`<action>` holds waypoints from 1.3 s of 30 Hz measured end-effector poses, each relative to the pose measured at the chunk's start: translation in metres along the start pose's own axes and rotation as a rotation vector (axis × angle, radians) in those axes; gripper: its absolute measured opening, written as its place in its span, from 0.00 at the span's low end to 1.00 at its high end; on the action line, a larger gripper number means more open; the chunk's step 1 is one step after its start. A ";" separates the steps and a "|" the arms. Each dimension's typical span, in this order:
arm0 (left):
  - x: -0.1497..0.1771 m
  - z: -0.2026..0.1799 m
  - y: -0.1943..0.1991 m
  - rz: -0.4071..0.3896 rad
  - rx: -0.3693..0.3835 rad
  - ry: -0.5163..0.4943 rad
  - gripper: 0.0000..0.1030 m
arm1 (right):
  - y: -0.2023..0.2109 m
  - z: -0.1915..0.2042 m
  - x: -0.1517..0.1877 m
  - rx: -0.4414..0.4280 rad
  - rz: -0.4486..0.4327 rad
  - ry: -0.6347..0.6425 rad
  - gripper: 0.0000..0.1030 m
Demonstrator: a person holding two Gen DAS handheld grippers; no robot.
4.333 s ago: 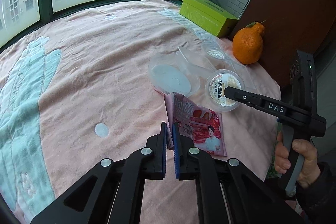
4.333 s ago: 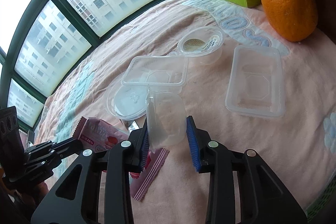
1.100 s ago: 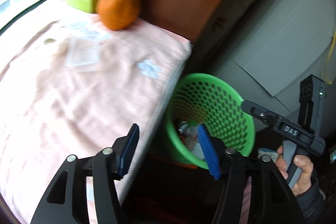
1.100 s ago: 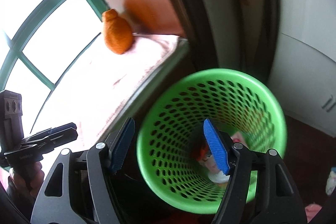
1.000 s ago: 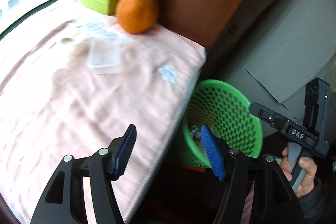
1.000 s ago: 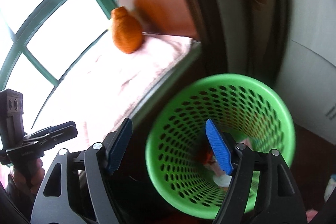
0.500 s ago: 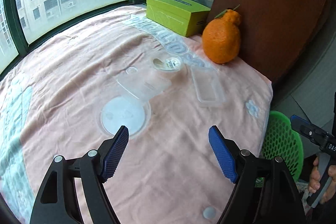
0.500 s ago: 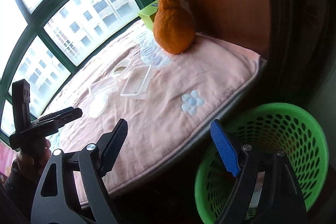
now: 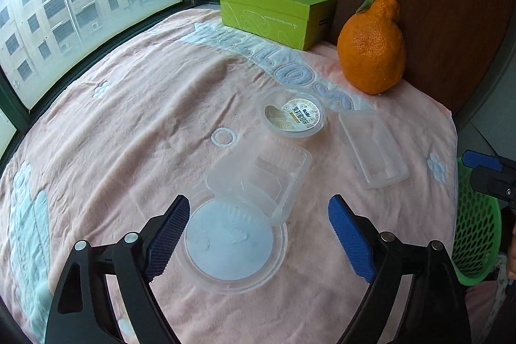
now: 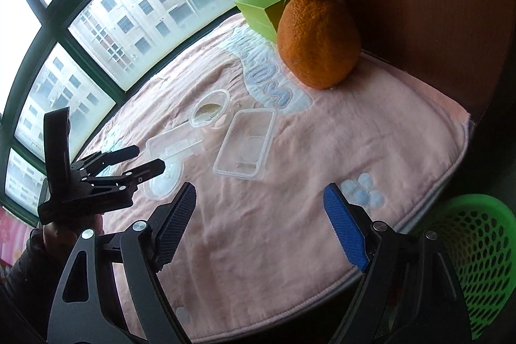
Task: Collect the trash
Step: 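Return both tools to the blanket toward the clear plastic boxes, then grasp a clear plastic box with the left tool while the right tool grasps another box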
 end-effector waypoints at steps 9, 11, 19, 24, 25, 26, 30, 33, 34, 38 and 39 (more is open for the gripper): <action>-0.009 0.003 -0.028 0.012 0.018 -0.041 0.82 | -0.020 0.004 -0.010 0.004 0.029 -0.016 0.79; -0.010 0.001 -0.030 0.001 0.017 -0.057 0.77 | -0.024 0.005 -0.012 -0.001 0.039 -0.025 0.79; -0.006 -0.001 -0.031 -0.024 0.040 -0.053 0.51 | -0.044 0.013 -0.025 -0.010 0.071 -0.058 0.79; 0.000 0.002 -0.020 -0.046 0.035 -0.032 0.48 | -0.062 0.018 -0.032 0.011 0.095 -0.074 0.79; 0.002 0.004 -0.017 -0.050 0.036 -0.023 0.48 | -0.066 0.019 -0.032 0.014 0.104 -0.077 0.79; 0.003 0.006 -0.014 -0.057 0.033 -0.014 0.48 | -0.070 0.021 -0.032 0.020 0.110 -0.078 0.79; 0.010 0.014 -0.001 -0.069 0.023 0.023 0.48 | -0.084 0.028 -0.033 0.053 0.126 -0.054 0.79; 0.017 0.020 0.008 -0.074 0.014 0.046 0.48 | -0.098 0.029 -0.031 0.089 0.142 -0.043 0.79; 0.019 0.022 0.011 -0.077 0.010 0.052 0.48 | -0.102 0.028 -0.030 0.105 0.148 -0.038 0.79; 0.027 0.028 0.023 -0.091 0.002 0.074 0.48 | -0.115 0.023 -0.025 0.178 0.154 -0.021 0.75; 0.029 0.029 0.026 -0.093 0.001 0.078 0.48 | -0.116 0.021 -0.024 0.196 0.151 -0.017 0.70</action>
Point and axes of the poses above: each gripper's, at about its wrist camera, not at the fingertips, and y roughly against the way its jaws point, z to its left, x to its underside, the point moved 8 cm from there along -y, roughly the way its jaws point, and after that the axes turned 13 degrees about -y, right-handed, at the moved point
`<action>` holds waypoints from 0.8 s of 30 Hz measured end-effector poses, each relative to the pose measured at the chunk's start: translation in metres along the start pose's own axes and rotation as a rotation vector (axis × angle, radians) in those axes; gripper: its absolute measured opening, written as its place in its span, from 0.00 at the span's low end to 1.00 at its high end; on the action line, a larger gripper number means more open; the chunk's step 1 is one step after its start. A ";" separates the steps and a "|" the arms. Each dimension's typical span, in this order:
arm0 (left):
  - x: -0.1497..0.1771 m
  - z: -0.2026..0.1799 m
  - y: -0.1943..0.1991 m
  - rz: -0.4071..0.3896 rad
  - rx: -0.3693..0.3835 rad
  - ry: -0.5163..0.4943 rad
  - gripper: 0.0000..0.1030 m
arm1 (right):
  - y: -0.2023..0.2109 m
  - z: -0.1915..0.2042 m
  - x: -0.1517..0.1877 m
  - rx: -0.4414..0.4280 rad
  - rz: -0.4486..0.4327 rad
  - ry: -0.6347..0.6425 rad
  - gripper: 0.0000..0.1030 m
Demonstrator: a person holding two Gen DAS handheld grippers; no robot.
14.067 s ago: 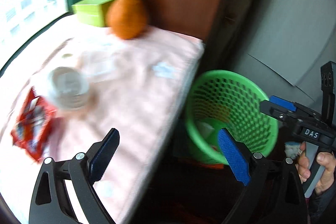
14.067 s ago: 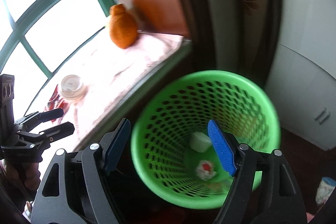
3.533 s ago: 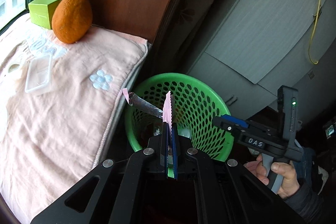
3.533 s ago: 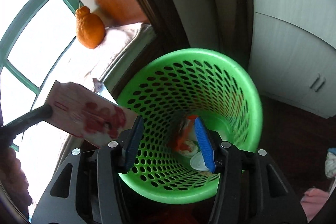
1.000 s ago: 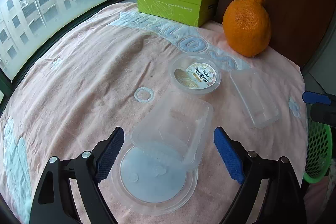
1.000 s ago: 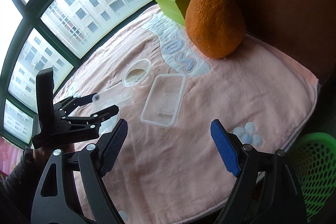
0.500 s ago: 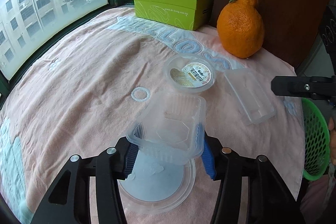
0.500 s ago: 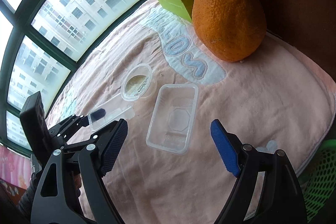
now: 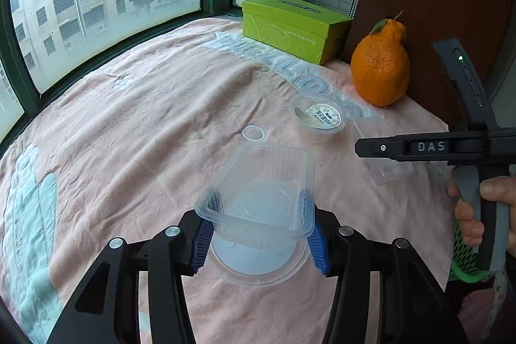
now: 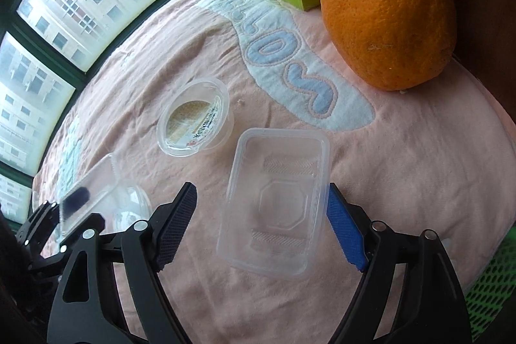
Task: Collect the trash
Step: 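Grasp a clear plastic box with the left tool while the right tool grasps another box, then carry both clear boxes over the green basket and open both tools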
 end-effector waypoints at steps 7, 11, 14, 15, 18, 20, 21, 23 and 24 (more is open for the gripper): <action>0.005 -0.004 0.014 -0.018 0.005 0.020 0.48 | 0.009 -0.002 0.007 0.013 -0.025 0.042 0.57; 0.008 -0.010 0.022 -0.024 0.015 0.040 0.48 | 0.026 -0.007 0.016 -0.025 -0.033 0.032 0.57; 0.008 -0.020 0.032 -0.034 0.019 0.024 0.48 | 0.042 -0.011 0.025 -0.057 -0.046 0.031 0.57; 0.008 -0.025 0.035 -0.038 0.021 0.018 0.48 | 0.049 -0.014 0.029 -0.067 -0.050 0.032 0.57; 0.006 -0.040 0.047 -0.056 0.034 0.005 0.48 | 0.066 -0.021 0.041 -0.089 -0.062 0.030 0.57; 0.004 -0.052 0.052 -0.066 0.042 -0.009 0.48 | 0.079 -0.030 0.050 -0.101 -0.072 0.027 0.57; 0.003 -0.059 0.055 -0.073 0.049 -0.016 0.48 | 0.084 -0.034 0.053 -0.105 -0.076 0.025 0.57; 0.001 -0.073 0.061 -0.084 0.064 -0.023 0.48 | 0.093 -0.041 0.059 -0.111 -0.085 0.025 0.57; 0.000 -0.081 0.064 -0.090 0.073 -0.028 0.48 | 0.096 -0.045 0.062 -0.112 -0.089 0.023 0.57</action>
Point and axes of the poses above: each gripper's, at about its wrist camera, not at the fingertips, and y roughly against the way its jaws point, z to its left, x to its underside, the point moved 8 cm from there along -y, roughly the way its jaws point, and after that the axes turned 13 degrees about -y, right-handed, at the moved point
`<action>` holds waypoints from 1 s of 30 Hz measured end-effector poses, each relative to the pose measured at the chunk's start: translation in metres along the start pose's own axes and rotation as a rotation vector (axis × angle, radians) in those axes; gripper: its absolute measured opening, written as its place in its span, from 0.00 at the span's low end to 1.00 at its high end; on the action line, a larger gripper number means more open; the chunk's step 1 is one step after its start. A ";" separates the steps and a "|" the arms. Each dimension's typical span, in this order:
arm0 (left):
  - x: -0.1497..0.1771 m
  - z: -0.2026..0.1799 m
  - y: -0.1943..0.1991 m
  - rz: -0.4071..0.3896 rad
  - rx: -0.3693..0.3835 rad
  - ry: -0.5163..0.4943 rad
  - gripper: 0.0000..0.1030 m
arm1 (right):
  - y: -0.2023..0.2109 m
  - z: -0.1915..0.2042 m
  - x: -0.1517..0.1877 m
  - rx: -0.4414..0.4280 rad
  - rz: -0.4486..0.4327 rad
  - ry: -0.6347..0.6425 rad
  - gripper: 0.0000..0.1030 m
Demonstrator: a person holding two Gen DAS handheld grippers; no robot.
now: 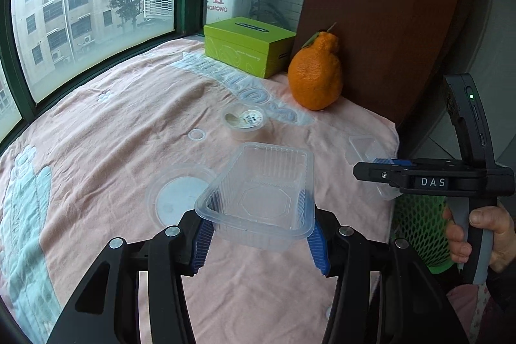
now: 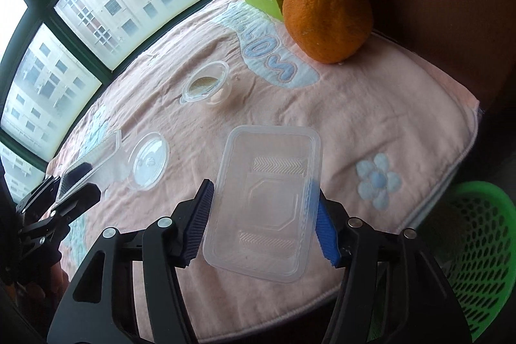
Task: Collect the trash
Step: 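Carry both clear boxes over the green basket and open both tools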
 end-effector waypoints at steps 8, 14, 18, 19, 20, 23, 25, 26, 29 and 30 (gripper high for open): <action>-0.005 -0.058 0.000 -0.004 0.073 -0.037 0.48 | 0.037 -0.046 0.026 0.020 -0.026 -0.035 0.57; -0.006 -0.095 -0.005 0.005 0.126 -0.062 0.48 | 0.057 -0.094 0.047 0.068 -0.020 -0.084 0.58; -0.008 -0.119 -0.010 0.013 0.163 -0.080 0.48 | 0.068 -0.132 0.061 0.115 -0.011 -0.128 0.58; -0.008 -0.126 -0.011 0.016 0.171 -0.087 0.48 | 0.070 -0.142 0.065 0.126 -0.009 -0.140 0.59; -0.008 -0.131 -0.012 0.019 0.177 -0.094 0.48 | 0.072 -0.151 0.067 0.138 -0.006 -0.152 0.59; -0.010 -0.148 -0.015 0.024 0.199 -0.114 0.48 | 0.079 -0.179 0.076 0.174 0.001 -0.190 0.59; -0.010 -0.158 -0.017 0.032 0.213 -0.119 0.48 | 0.083 -0.194 0.081 0.194 0.003 -0.213 0.59; -0.010 -0.162 -0.018 0.036 0.218 -0.122 0.48 | 0.085 -0.201 0.084 0.205 0.001 -0.220 0.59; -0.009 -0.176 -0.022 0.047 0.237 -0.137 0.48 | 0.090 -0.218 0.090 0.231 -0.003 -0.245 0.59; -0.009 -0.181 -0.023 0.051 0.243 -0.143 0.48 | 0.092 -0.223 0.092 0.236 -0.005 -0.256 0.60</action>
Point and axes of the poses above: each gripper's, at about its wrist camera, not at the fingertips, and y roughly against the way its jaws point, z to its left, x to its underside, the point moved 8 cm from there along -y, roughly the way its jaws point, and after that the axes turned 13 degrees about -y, right-handed, at the moved point
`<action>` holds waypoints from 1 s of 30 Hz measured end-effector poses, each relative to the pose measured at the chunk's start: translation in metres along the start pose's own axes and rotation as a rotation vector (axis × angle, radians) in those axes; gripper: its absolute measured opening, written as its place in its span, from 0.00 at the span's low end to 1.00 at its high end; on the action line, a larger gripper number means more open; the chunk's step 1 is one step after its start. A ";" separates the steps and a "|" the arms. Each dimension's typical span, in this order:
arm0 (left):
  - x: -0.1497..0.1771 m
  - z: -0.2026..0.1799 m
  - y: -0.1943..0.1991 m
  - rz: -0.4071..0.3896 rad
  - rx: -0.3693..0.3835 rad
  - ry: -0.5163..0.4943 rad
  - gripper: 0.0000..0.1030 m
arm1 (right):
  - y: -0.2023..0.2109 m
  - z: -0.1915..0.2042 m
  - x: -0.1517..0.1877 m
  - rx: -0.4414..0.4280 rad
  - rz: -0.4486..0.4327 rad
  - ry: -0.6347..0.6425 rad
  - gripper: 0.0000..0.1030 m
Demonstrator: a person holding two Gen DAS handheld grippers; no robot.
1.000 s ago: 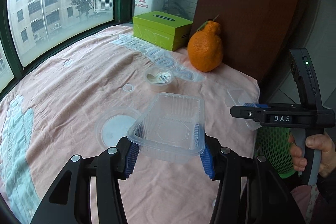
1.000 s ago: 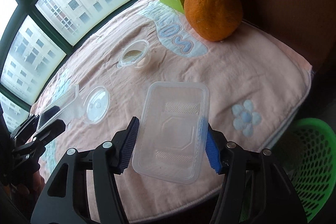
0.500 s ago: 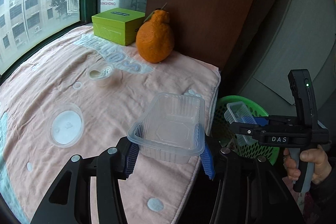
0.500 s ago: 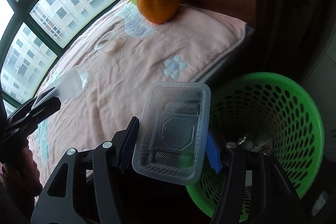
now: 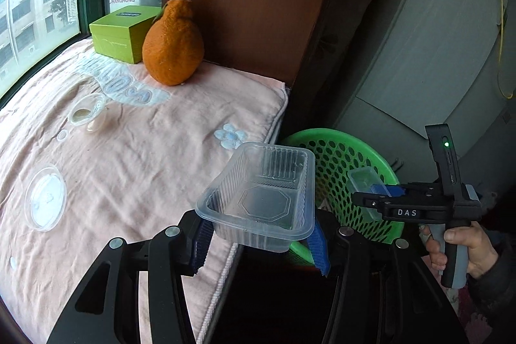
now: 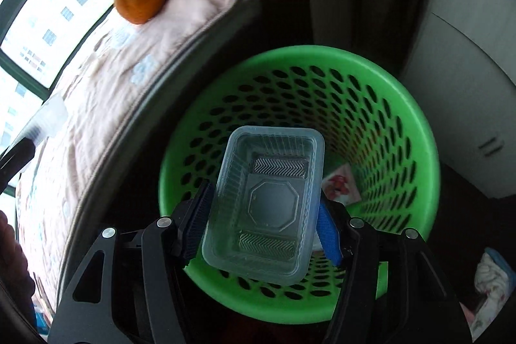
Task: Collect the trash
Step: 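Carry both clear boxes over the green basket and open both tools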
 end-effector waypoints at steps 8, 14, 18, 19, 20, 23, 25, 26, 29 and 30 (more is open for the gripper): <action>-0.005 -0.033 -0.020 0.030 0.053 -0.038 0.48 | 0.012 -0.025 0.000 0.022 -0.036 -0.027 0.66; -0.006 -0.057 -0.036 0.059 0.081 -0.071 0.48 | 0.030 -0.030 -0.005 0.019 -0.084 -0.020 0.67; -0.005 -0.071 -0.048 0.084 0.099 -0.079 0.48 | 0.041 -0.032 -0.008 0.000 -0.110 -0.034 0.69; -0.005 -0.074 -0.052 0.091 0.103 -0.081 0.48 | 0.043 -0.033 -0.009 -0.005 -0.115 -0.038 0.69; -0.005 -0.077 -0.055 0.097 0.108 -0.084 0.48 | 0.045 -0.033 -0.009 -0.010 -0.119 -0.042 0.69; -0.004 -0.085 -0.063 0.114 0.121 -0.087 0.48 | 0.050 -0.034 -0.009 -0.018 -0.127 -0.047 0.69; -0.004 -0.090 -0.068 0.126 0.136 -0.078 0.48 | 0.052 -0.035 -0.010 -0.025 -0.130 -0.052 0.69; -0.004 -0.092 -0.070 0.128 0.142 -0.078 0.49 | 0.052 -0.035 -0.010 -0.027 -0.131 -0.055 0.69; -0.003 -0.097 -0.074 0.136 0.146 -0.082 0.63 | 0.054 -0.036 -0.010 -0.033 -0.133 -0.063 0.69; -0.003 -0.098 -0.074 0.132 0.144 -0.082 0.63 | 0.054 -0.037 -0.009 -0.034 -0.133 -0.065 0.69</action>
Point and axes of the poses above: each gripper's, at about its wrist camera, not at the fingertips, and y roughly against the way its jaws point, z to its left, x to its underside, the point moved 8 cm from there along -y, roughly the way its jaws point, and after that the axes turned 13 degrees about -y, right-handed, at the moved point
